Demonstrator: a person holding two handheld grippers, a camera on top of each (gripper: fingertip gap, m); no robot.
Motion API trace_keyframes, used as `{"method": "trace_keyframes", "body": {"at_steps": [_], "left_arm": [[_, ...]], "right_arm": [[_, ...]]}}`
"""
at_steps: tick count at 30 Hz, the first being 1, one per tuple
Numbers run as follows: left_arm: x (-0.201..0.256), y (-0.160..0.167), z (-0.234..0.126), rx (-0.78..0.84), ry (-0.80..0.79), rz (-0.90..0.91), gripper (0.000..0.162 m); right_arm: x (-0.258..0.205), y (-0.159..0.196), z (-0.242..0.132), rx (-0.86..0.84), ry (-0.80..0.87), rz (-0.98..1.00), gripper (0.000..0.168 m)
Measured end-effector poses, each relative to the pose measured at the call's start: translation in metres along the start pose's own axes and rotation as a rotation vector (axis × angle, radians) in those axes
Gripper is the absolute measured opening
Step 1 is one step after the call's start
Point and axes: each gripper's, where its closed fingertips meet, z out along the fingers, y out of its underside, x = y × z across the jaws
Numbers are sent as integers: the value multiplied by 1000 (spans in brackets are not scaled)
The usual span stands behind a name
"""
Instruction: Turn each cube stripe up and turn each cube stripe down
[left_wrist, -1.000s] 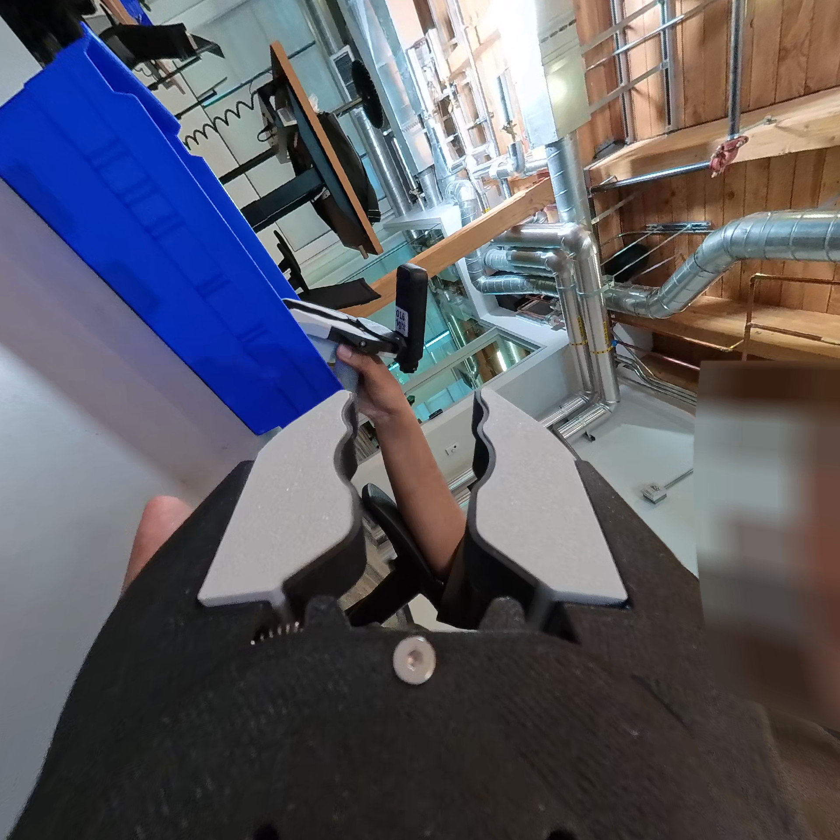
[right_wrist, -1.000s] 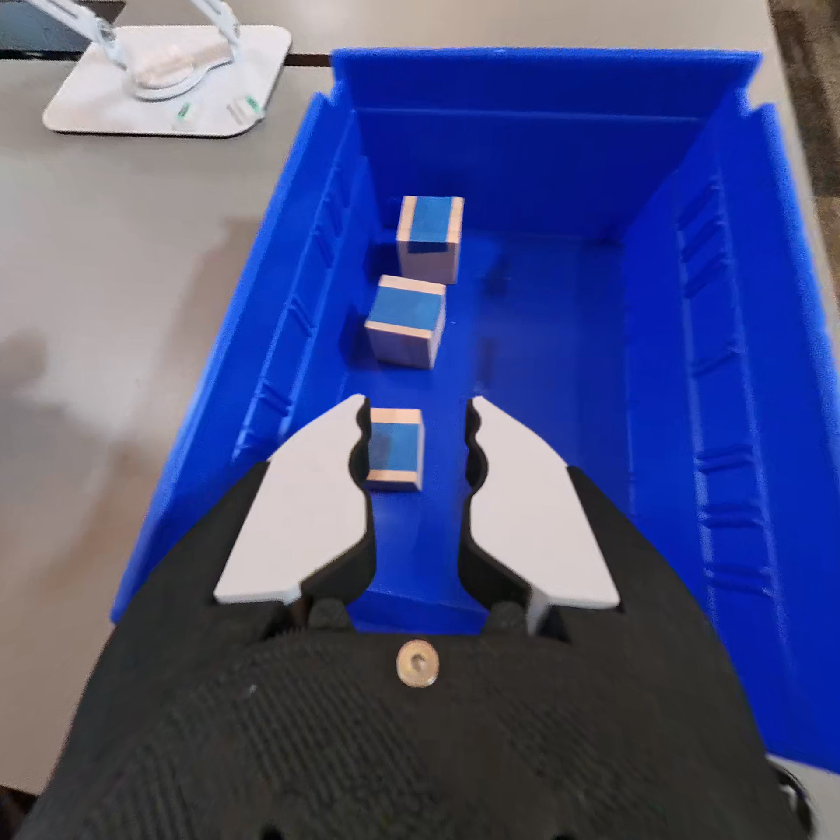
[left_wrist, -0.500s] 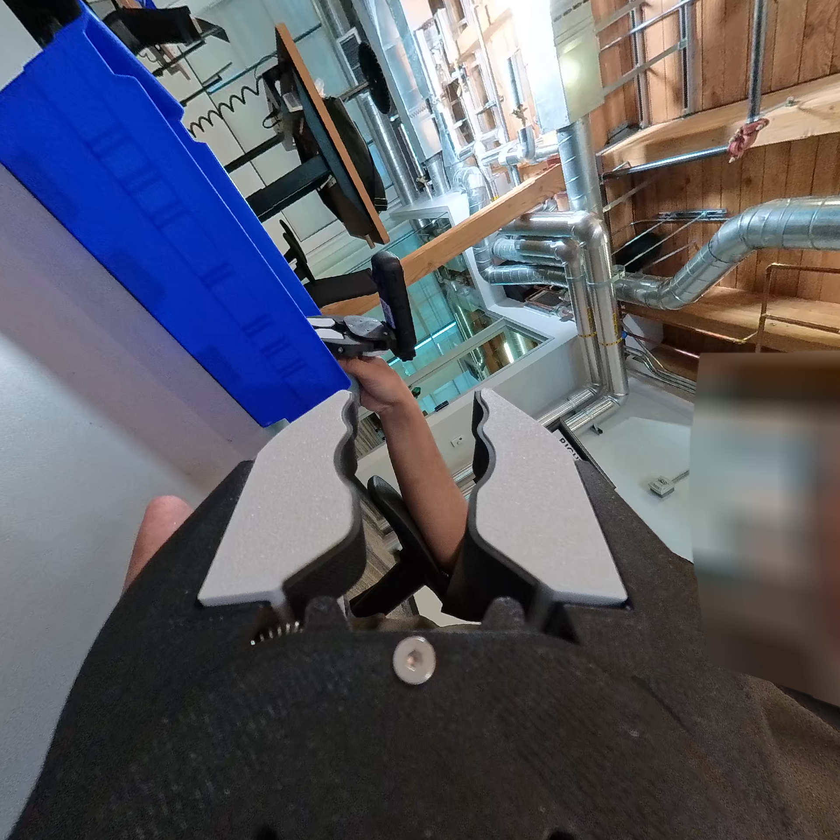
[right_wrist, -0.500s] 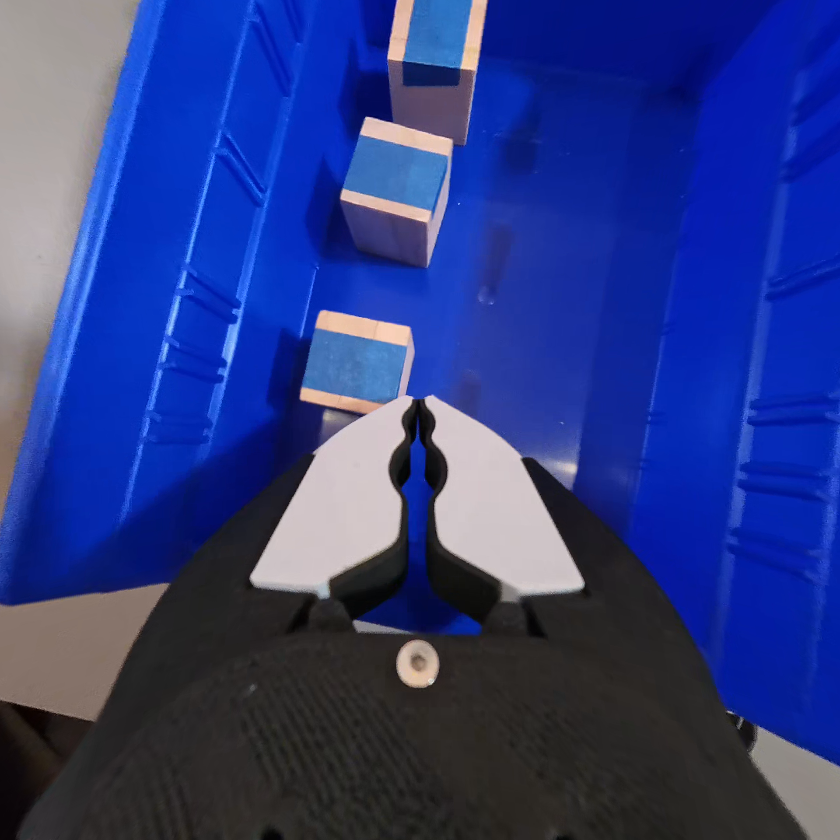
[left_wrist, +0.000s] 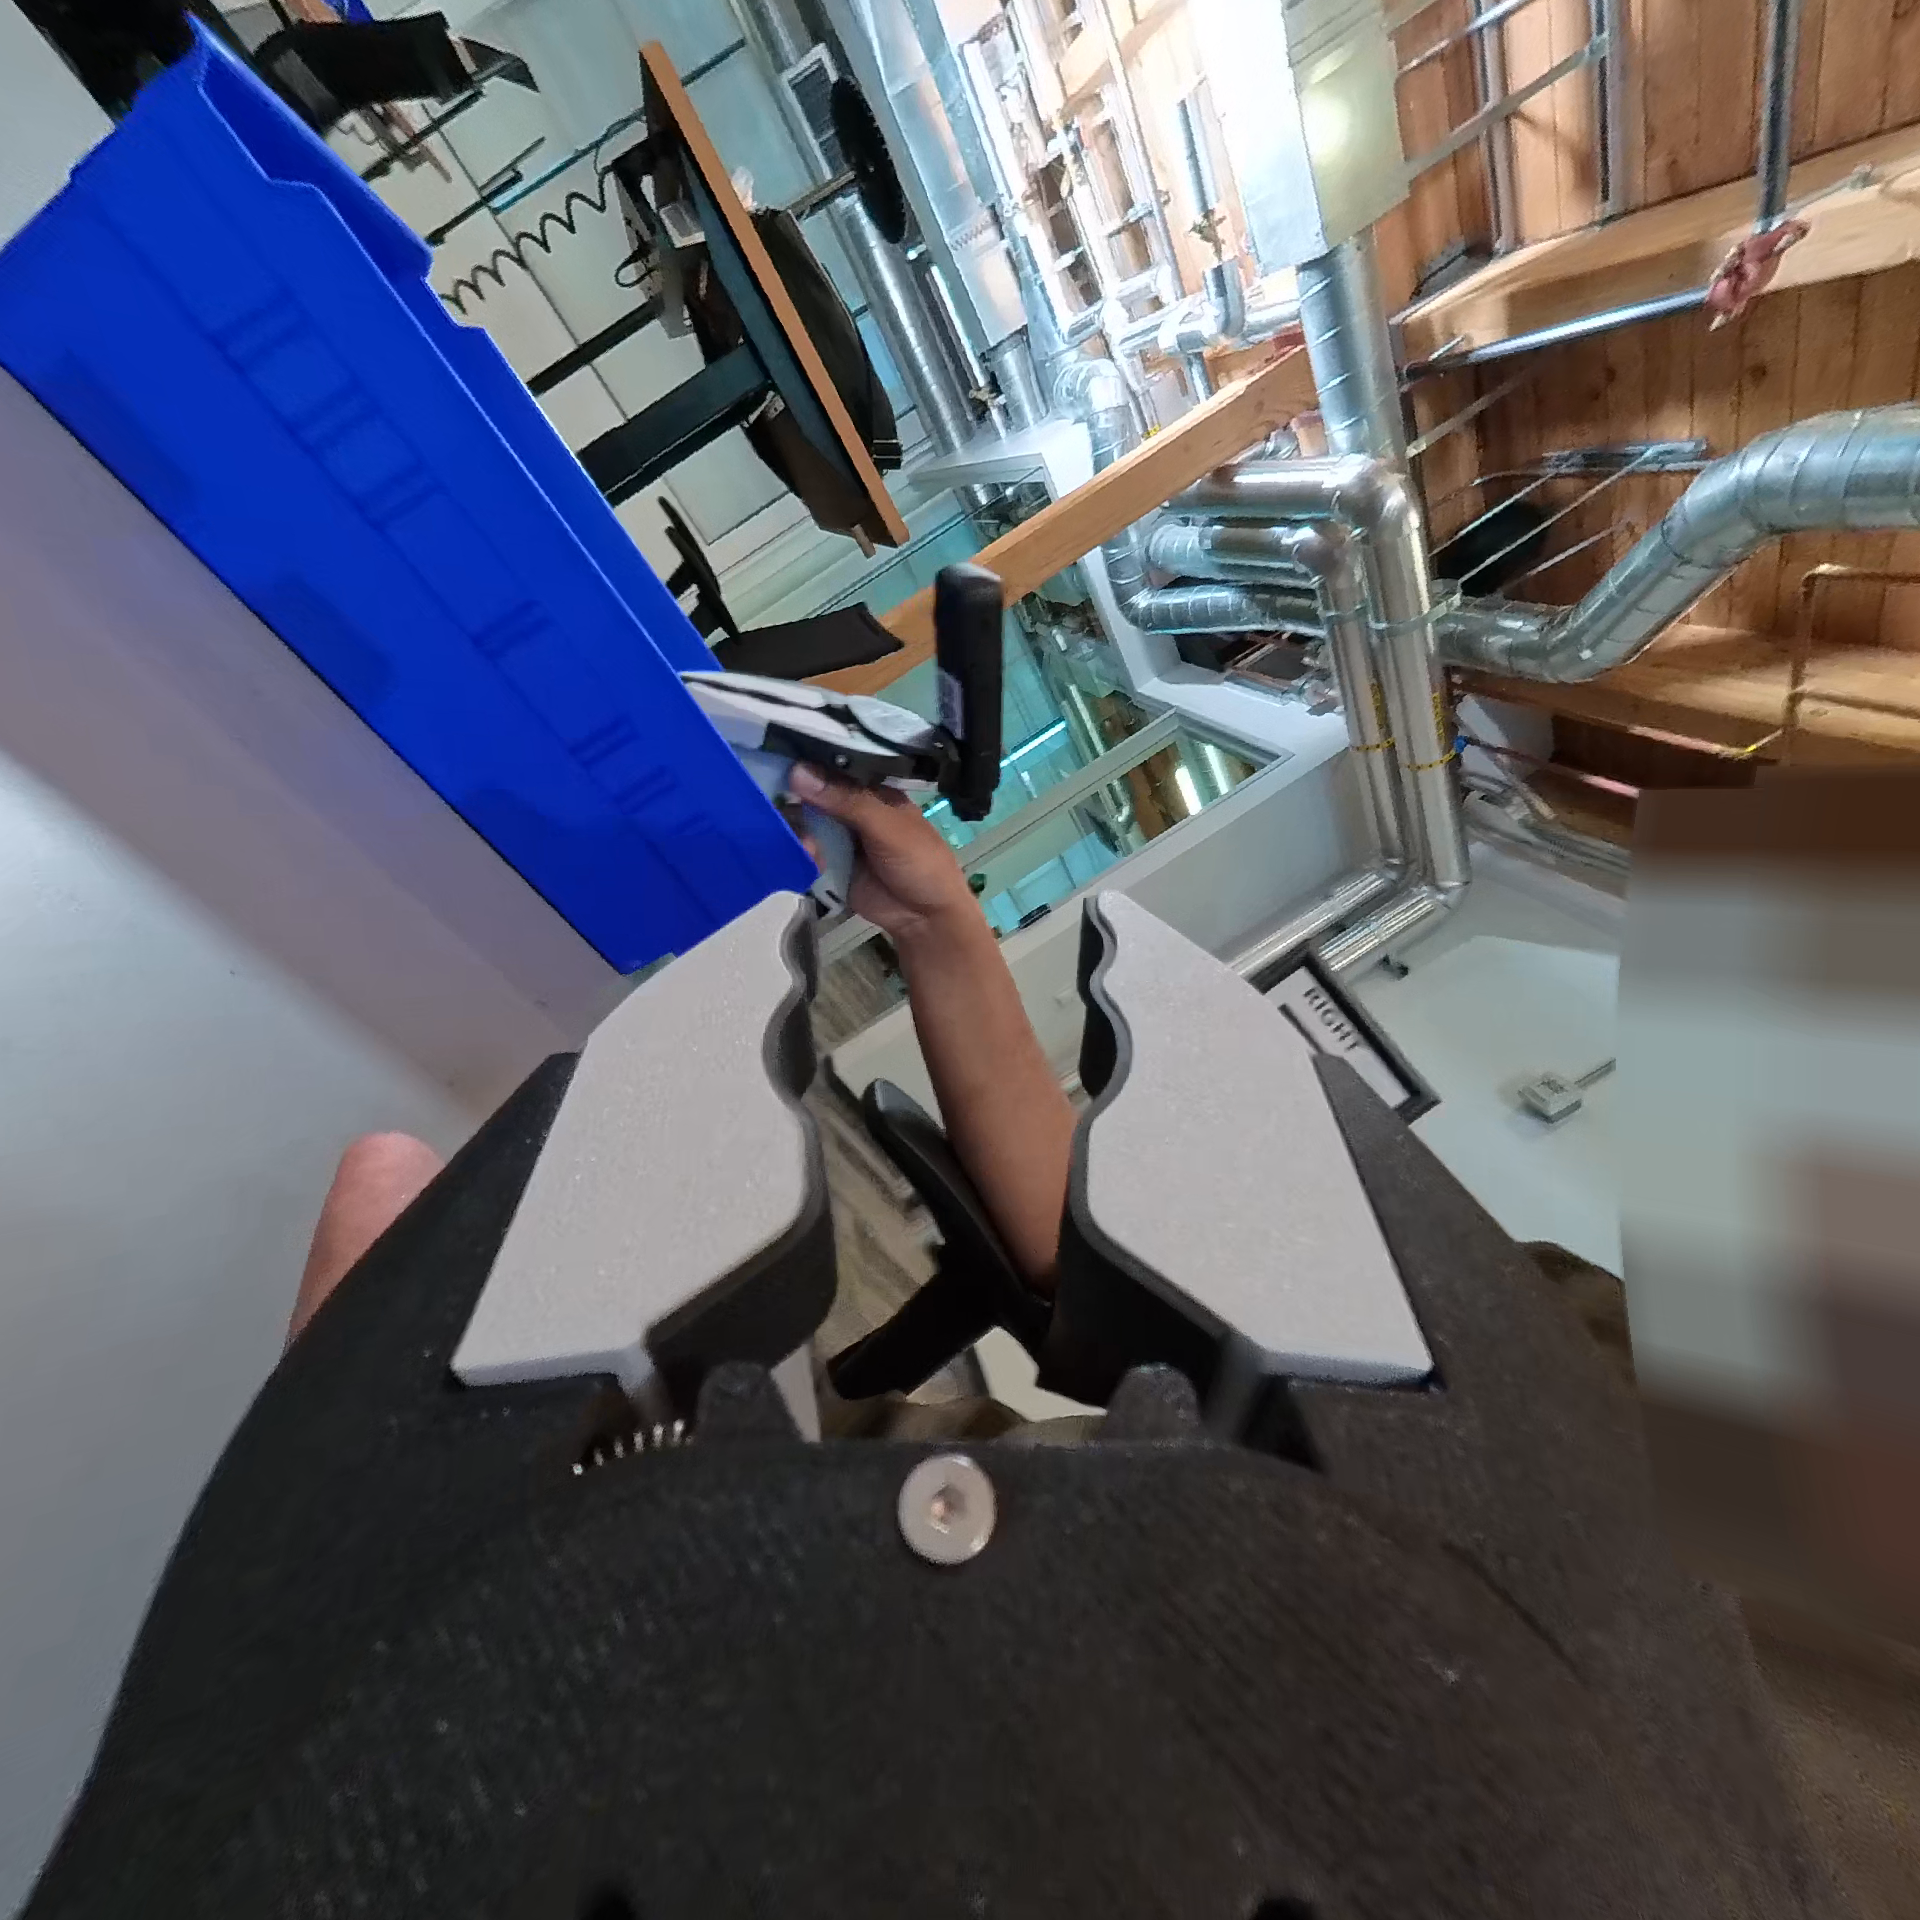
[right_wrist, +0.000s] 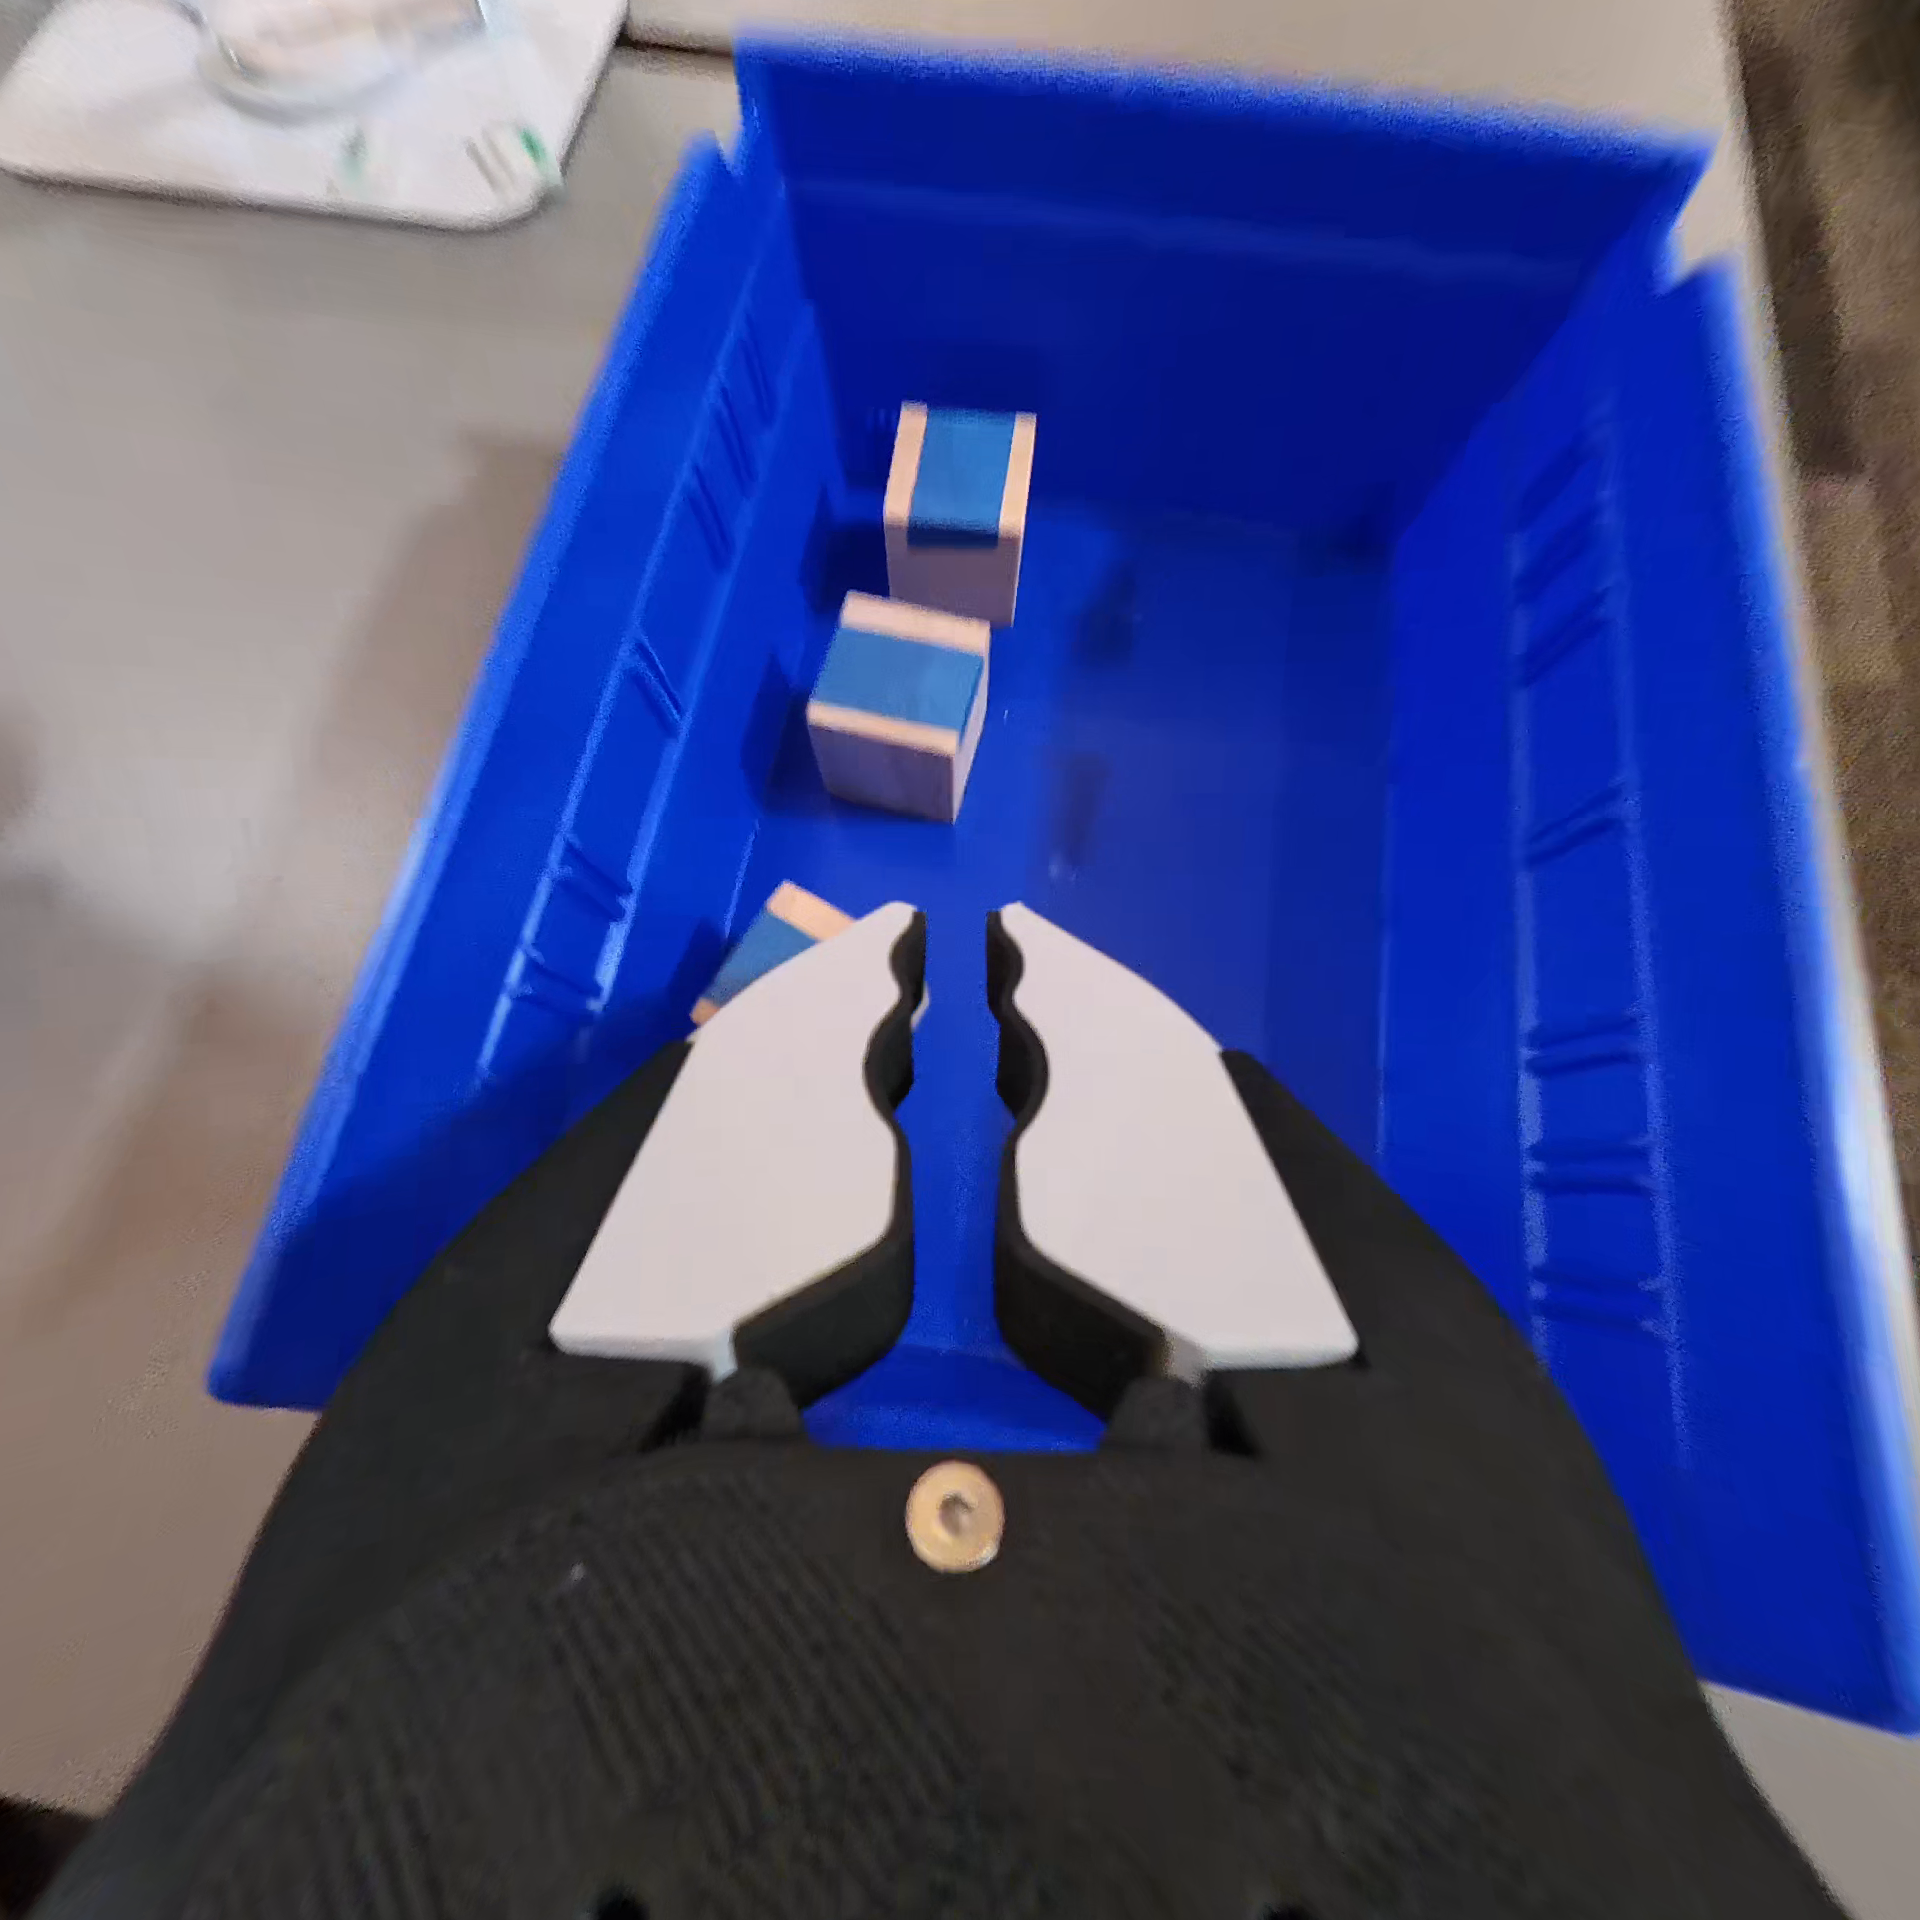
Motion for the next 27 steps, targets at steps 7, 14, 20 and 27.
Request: {"method": "trace_keyframes", "body": {"at_steps": [7, 14, 20, 27], "left_arm": [[19, -14, -9, -58, -104, 230, 48], [81, -93, -74, 141, -396, 503, 49], [99, -116, -236, 164, -1077, 551, 61], [96, -50, -407, 65, -1686, 206, 56]], "right_arm": [[-55, -108, -81, 563, -85, -56, 7], [-149, -131, -109, 630, -261, -211, 10], [-178, -126, -101, 599, -304, -269, 10], [-188, -129, -91, 574, -328, -248, 10]]}}
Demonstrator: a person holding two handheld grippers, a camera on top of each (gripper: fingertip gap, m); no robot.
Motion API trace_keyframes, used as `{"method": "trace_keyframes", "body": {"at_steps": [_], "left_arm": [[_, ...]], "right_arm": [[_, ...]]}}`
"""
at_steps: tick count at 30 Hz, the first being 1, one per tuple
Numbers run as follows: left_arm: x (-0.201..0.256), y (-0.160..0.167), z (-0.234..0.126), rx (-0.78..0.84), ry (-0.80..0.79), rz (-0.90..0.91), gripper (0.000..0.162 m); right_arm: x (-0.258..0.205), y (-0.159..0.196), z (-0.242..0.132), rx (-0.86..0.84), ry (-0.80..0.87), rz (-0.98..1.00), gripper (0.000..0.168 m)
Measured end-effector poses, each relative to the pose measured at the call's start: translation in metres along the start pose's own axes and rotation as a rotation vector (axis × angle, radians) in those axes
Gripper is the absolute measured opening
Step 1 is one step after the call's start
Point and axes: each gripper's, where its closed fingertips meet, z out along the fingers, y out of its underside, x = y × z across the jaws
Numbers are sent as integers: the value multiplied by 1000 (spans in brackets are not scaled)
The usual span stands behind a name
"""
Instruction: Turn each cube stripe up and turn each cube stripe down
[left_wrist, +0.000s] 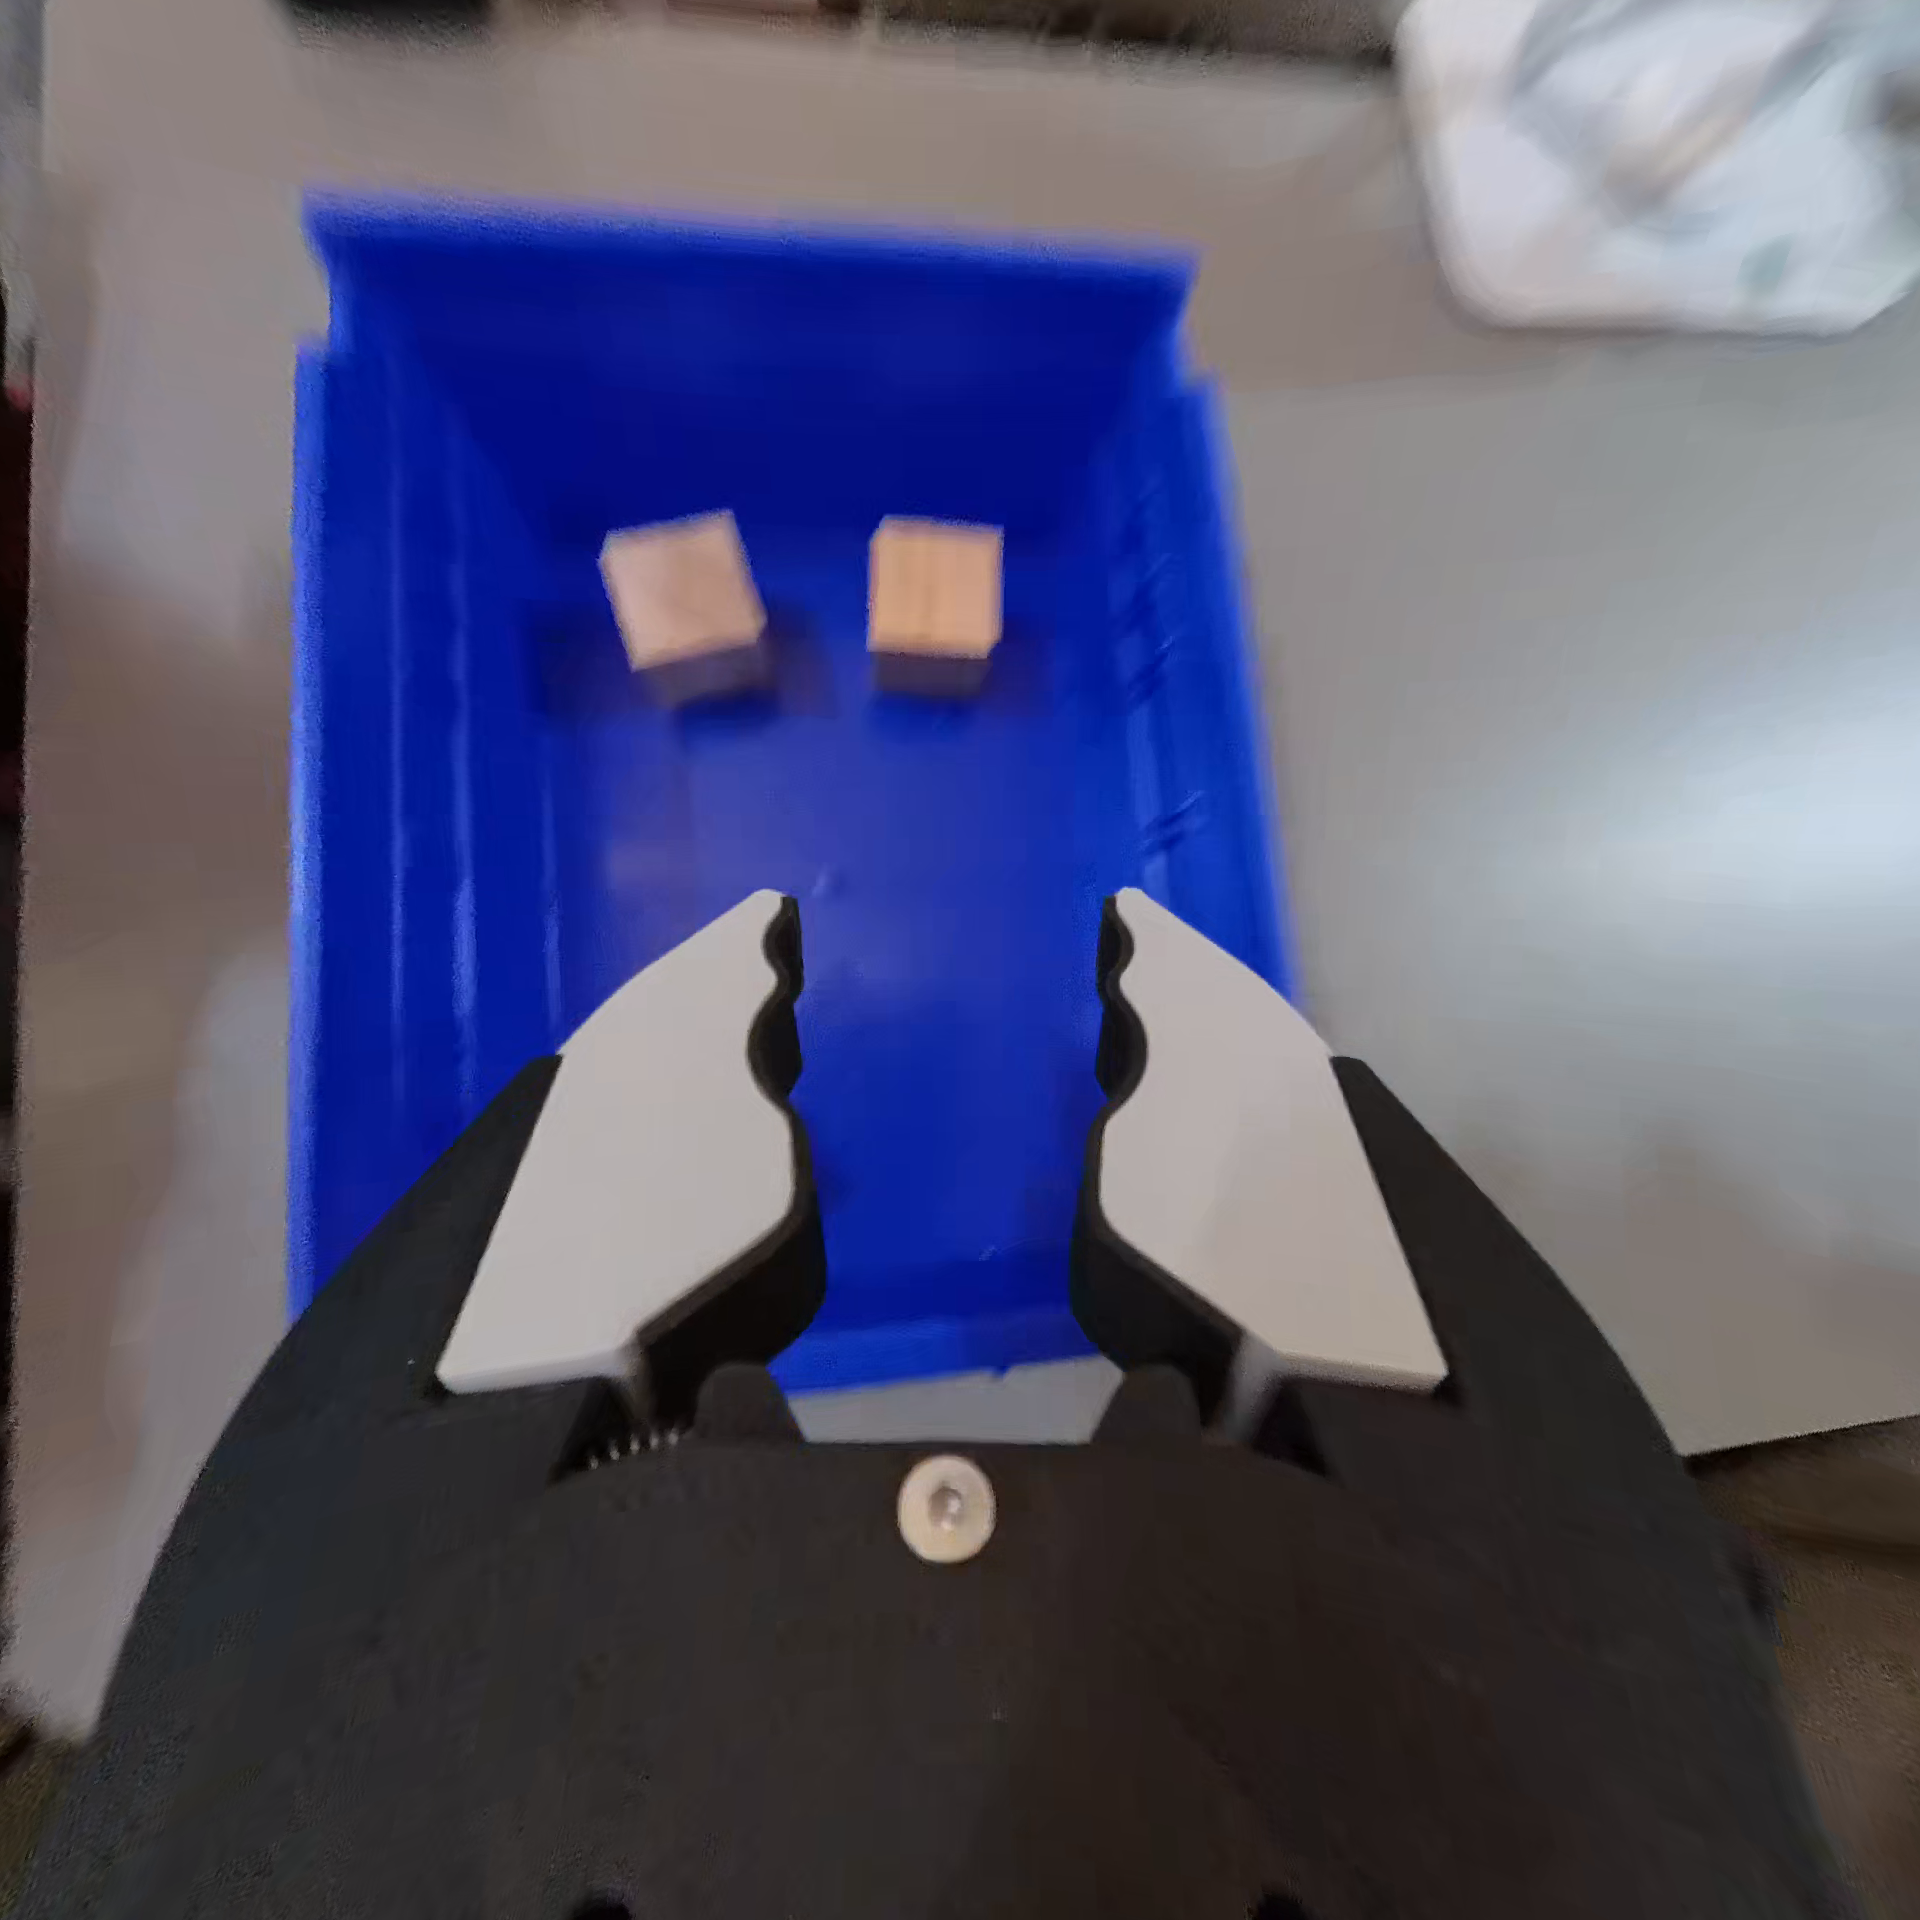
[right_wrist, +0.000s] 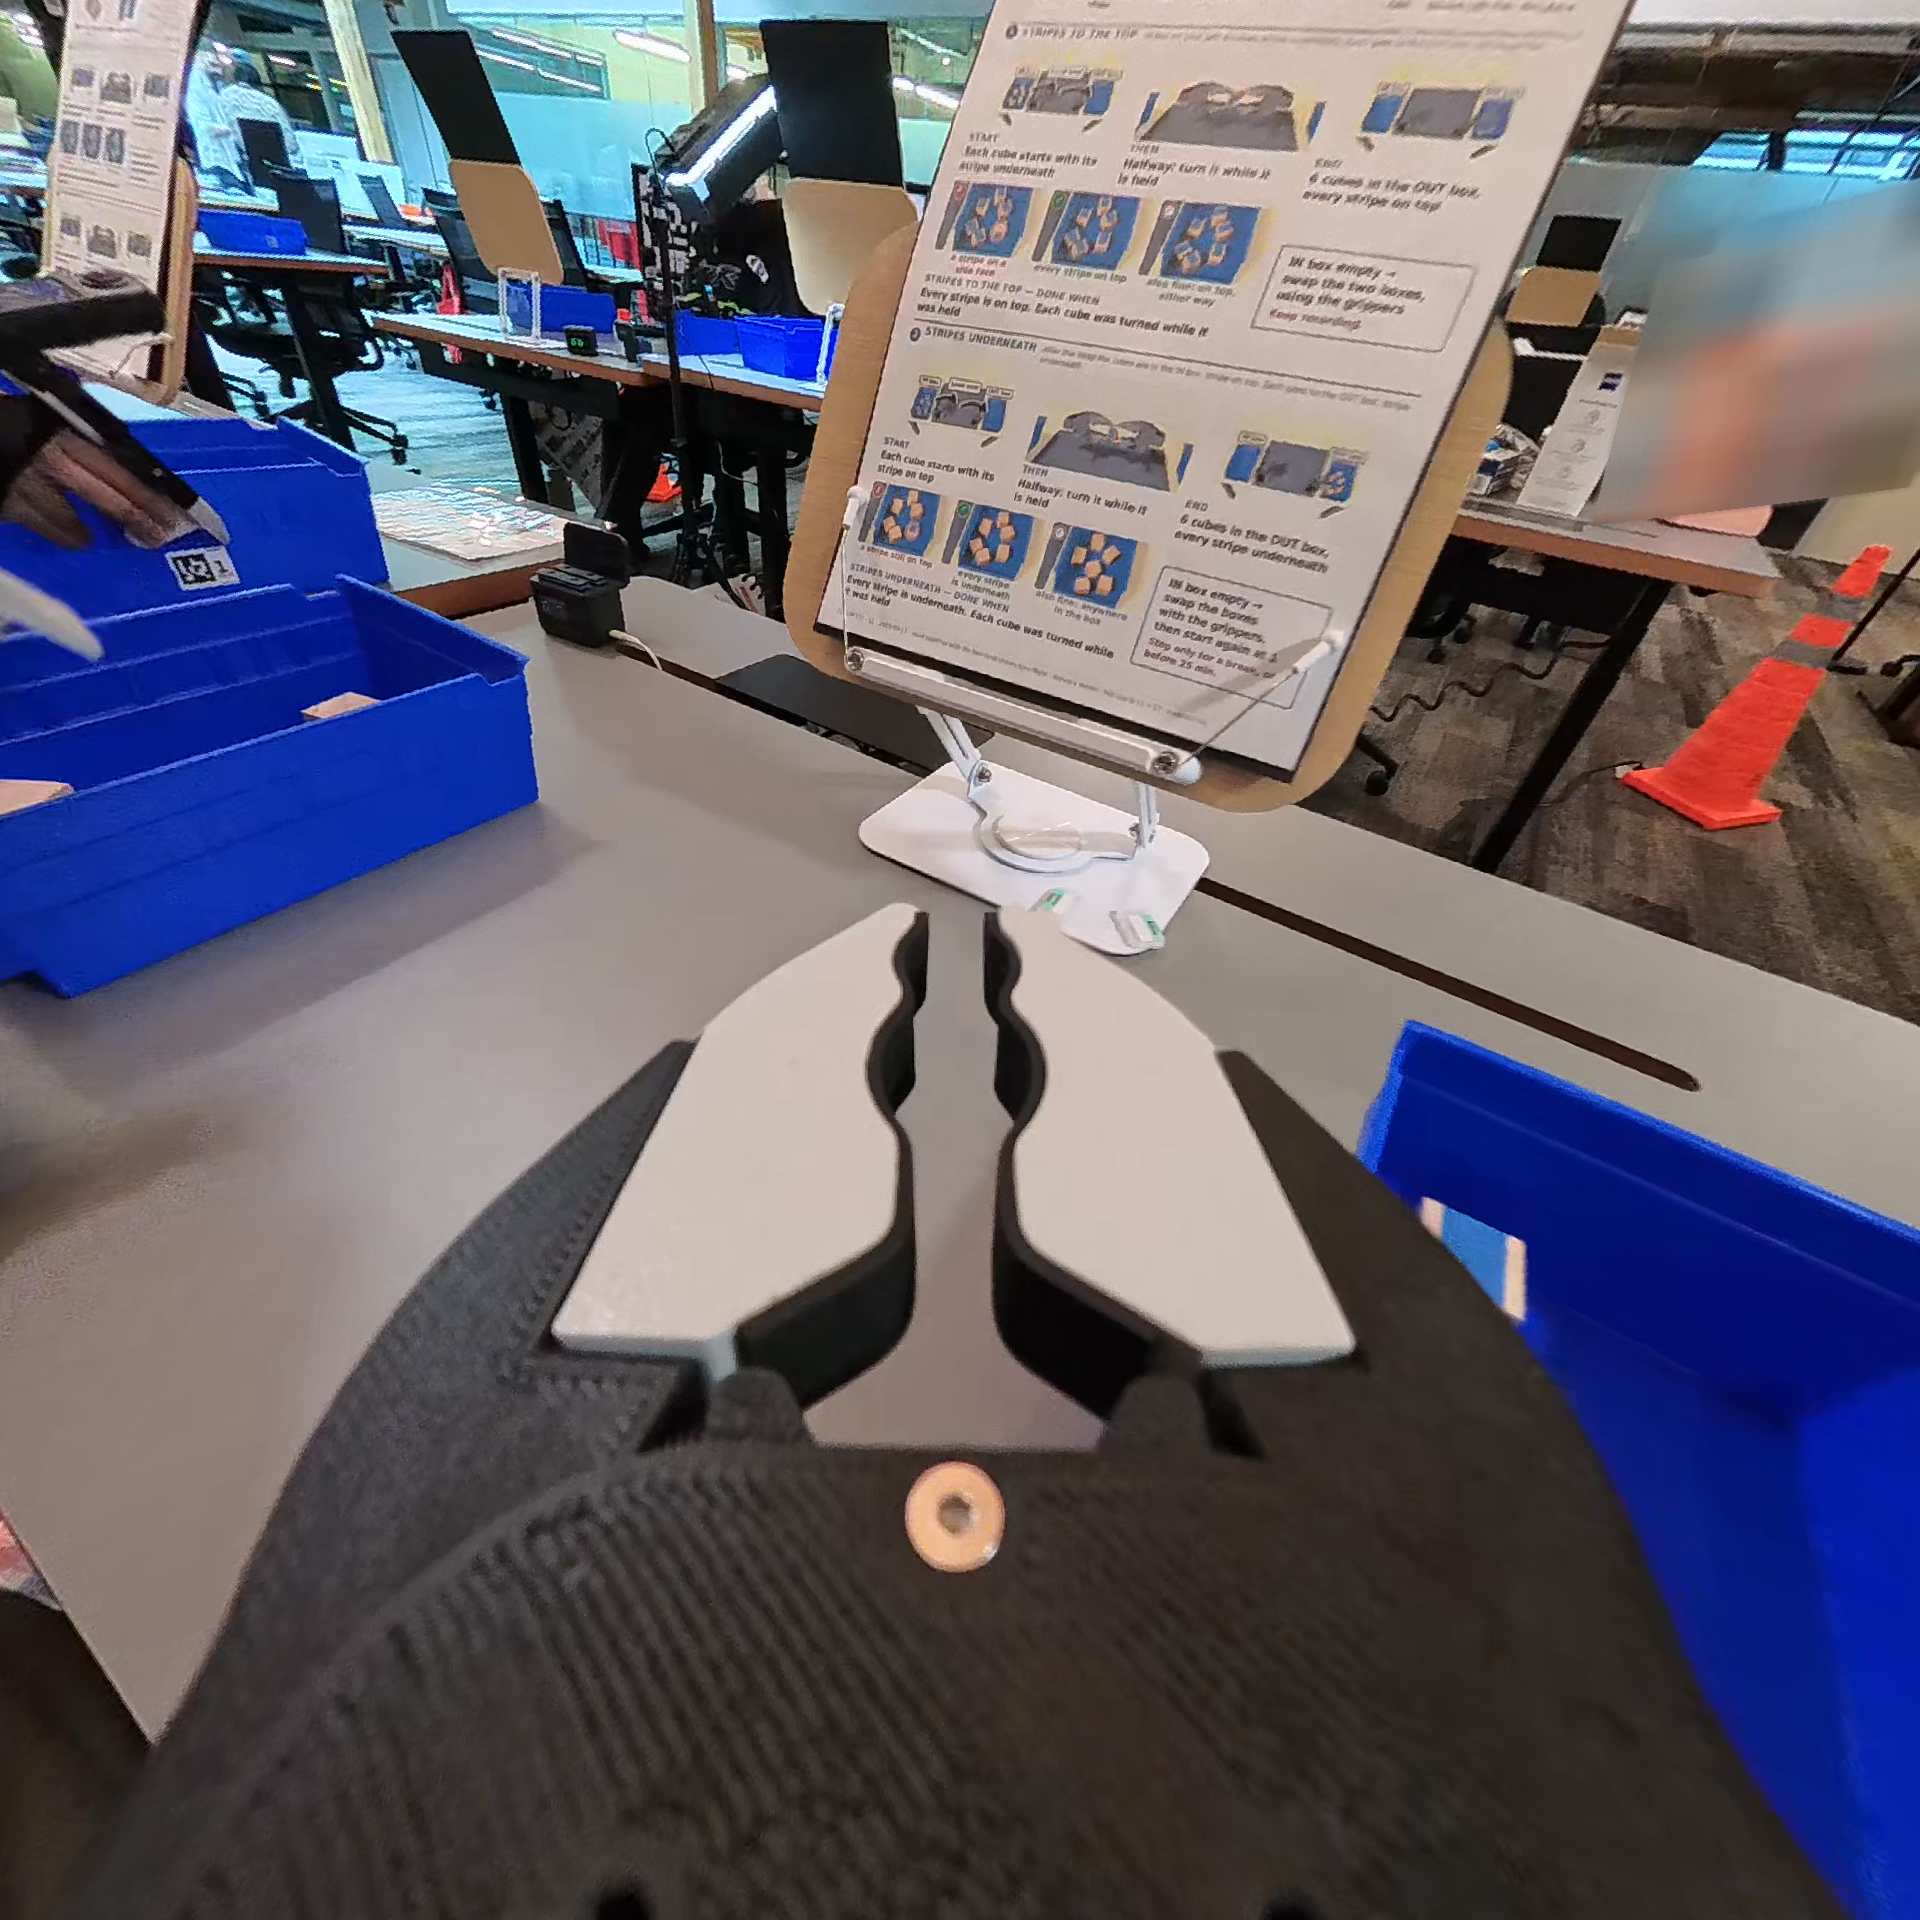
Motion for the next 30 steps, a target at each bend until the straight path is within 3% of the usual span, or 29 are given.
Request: {"method": "trace_keyframes", "body": {"at_steps": [4, 7, 8, 9, 11, 12, 16, 19, 21, 25, 30], "left_arm": [[-46, 69, 24, -313, -198, -12, 67], [-68, 100, 40, -412, -287, -46, 78], [-79, 102, 42, -402, -350, -37, 85], [-86, 106, 43, -410, -389, -46, 82], [-80, 110, 50, -400, -325, -85, 60], [-80, 108, 52, -370, -316, -96, 56], [-74, 98, 52, -289, -255, -133, 53], [-69, 71, 39, -148, -210, -164, 52], [-49, 39, 24, 14, -82, -179, 52], [31, -33, -37, 388, 413, -204, 51], [128, -67, -98, 545, 911, -166, 51]], "right_arm": [[-13, 2, 14, -8, -57, 10, 10], [-21, 0, 22, -11, -71, -33, 12], [-22, -1, 25, -12, -71, -55, 12], [-24, -2, 27, -12, -70, -76, 13], [-28, -3, 30, -10, -72, -113, 13], [-30, -4, 32, -9, -76, -127, 13], [-37, -5, 34, -9, -82, -169, 13], [-37, -8, 32, -1, -67, -194, 13], [-38, -11, 30, 7, -64, -197, 13], [-46, -15, 29, 29, -79, -193, 13], [-71, -13, 32, 25, -122, -232, 18]]}}
